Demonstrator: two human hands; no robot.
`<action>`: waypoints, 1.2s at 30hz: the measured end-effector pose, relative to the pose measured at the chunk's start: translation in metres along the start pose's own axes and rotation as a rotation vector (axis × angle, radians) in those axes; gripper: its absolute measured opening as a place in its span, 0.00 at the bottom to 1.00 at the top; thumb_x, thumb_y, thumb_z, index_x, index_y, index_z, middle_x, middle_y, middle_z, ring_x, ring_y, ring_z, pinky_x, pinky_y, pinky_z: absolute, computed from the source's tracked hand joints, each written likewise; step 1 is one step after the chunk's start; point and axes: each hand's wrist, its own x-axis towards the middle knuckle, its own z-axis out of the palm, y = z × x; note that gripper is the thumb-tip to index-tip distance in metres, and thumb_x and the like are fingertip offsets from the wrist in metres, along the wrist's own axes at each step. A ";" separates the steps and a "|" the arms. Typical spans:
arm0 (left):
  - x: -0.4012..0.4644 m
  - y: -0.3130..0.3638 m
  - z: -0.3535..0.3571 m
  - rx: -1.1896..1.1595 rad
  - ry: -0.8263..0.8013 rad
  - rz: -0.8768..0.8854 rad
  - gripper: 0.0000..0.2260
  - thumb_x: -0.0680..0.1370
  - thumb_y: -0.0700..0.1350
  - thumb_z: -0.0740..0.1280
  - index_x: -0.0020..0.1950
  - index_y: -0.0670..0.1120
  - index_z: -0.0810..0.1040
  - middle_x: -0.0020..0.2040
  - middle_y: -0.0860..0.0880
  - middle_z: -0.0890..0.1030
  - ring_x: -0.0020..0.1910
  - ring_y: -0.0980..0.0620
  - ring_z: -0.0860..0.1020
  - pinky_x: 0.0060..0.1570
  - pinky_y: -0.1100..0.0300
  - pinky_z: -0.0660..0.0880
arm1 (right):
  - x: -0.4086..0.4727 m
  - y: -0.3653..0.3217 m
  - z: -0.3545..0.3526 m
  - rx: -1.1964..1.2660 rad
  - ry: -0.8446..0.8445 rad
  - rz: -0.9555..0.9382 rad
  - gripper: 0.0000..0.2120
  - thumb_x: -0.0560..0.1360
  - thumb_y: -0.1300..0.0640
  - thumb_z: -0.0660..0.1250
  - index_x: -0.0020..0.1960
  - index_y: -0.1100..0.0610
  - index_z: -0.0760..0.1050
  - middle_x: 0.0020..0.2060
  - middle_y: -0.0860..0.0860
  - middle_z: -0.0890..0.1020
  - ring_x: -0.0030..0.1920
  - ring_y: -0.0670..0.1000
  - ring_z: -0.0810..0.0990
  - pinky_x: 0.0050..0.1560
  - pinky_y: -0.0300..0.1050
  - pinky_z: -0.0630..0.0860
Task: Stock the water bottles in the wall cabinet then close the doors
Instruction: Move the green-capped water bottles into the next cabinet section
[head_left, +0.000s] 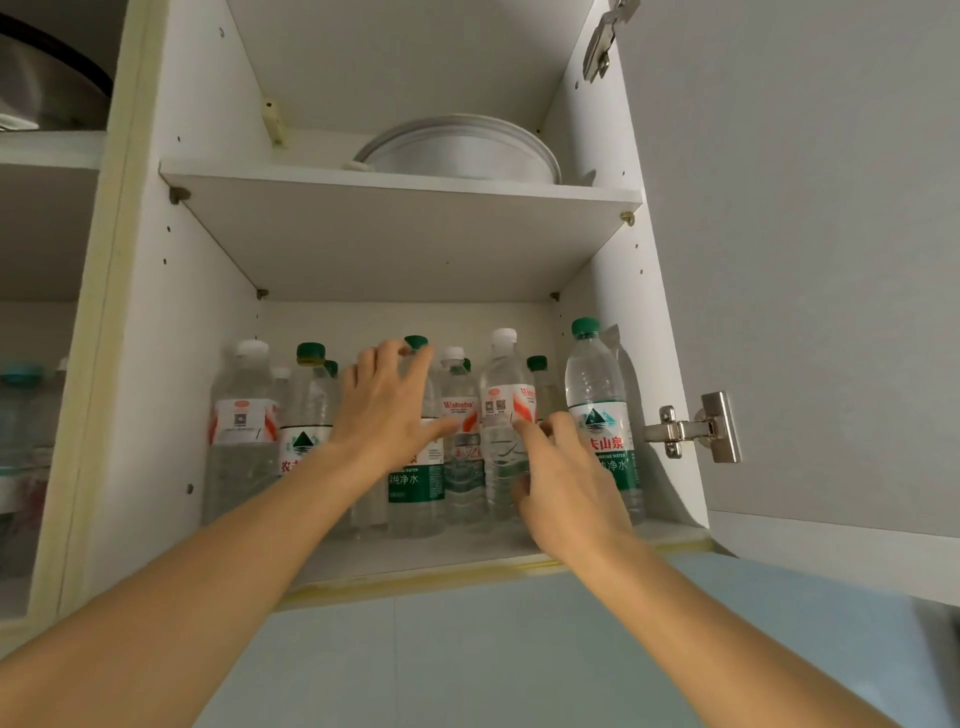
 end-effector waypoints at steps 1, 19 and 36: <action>0.010 0.003 -0.002 -0.031 0.004 0.004 0.43 0.70 0.73 0.66 0.77 0.50 0.62 0.71 0.44 0.66 0.67 0.43 0.66 0.65 0.47 0.67 | -0.001 0.000 -0.001 -0.029 0.059 -0.006 0.31 0.73 0.62 0.72 0.74 0.54 0.68 0.63 0.53 0.68 0.64 0.56 0.70 0.55 0.47 0.78; 0.130 0.016 -0.002 -0.088 -0.526 0.011 0.20 0.80 0.50 0.70 0.71 0.49 0.75 0.63 0.46 0.80 0.56 0.48 0.80 0.62 0.48 0.77 | 0.007 0.016 0.013 -0.117 -0.025 -0.054 0.38 0.78 0.43 0.60 0.81 0.38 0.41 0.82 0.52 0.37 0.75 0.58 0.20 0.67 0.64 0.17; 0.134 -0.007 -0.009 -0.465 -0.573 0.003 0.15 0.81 0.52 0.68 0.67 0.52 0.77 0.51 0.53 0.84 0.55 0.53 0.79 0.54 0.51 0.76 | 0.011 0.015 0.013 -0.136 -0.189 -0.078 0.35 0.80 0.39 0.59 0.81 0.35 0.44 0.82 0.56 0.38 0.76 0.59 0.23 0.73 0.66 0.24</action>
